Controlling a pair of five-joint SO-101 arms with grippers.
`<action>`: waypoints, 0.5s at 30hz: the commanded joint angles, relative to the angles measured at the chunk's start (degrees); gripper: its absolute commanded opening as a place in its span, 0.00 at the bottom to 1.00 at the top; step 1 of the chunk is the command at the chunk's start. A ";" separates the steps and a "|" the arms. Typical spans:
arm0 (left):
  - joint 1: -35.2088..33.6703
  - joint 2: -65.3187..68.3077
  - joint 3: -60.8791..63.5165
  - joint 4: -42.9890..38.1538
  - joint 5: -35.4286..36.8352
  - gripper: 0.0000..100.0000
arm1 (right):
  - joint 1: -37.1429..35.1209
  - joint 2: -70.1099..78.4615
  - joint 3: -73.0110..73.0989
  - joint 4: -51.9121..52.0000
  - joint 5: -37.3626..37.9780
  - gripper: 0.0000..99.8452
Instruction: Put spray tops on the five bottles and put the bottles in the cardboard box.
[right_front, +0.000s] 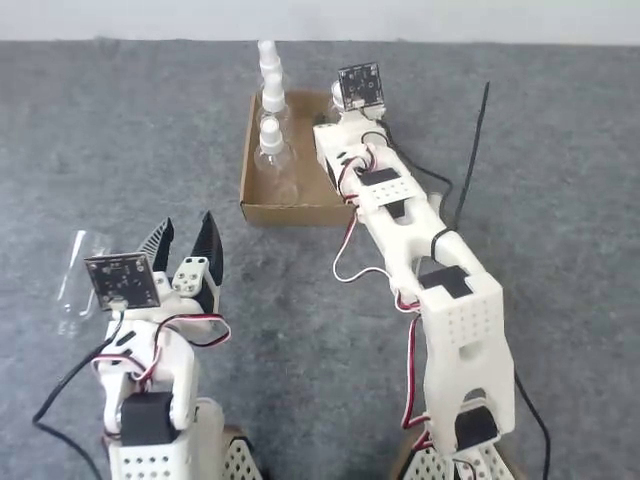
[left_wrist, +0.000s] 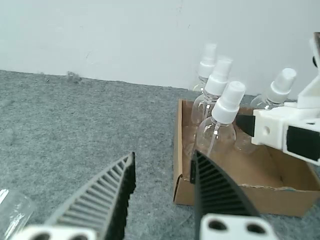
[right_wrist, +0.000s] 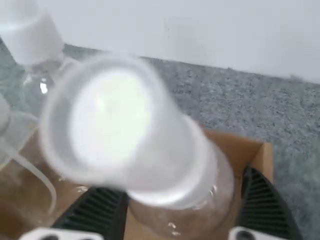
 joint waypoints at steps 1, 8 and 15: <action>-0.18 -0.88 -0.75 -1.49 -0.26 0.17 | -1.10 -1.54 -1.58 -1.01 0.88 0.28; 0.09 -0.88 -0.57 -1.49 -2.20 0.17 | -1.10 -1.45 -2.81 -1.01 0.79 0.28; 0.09 -0.88 -0.57 -1.49 -2.37 0.17 | -1.27 -0.04 -5.45 -0.57 0.53 0.28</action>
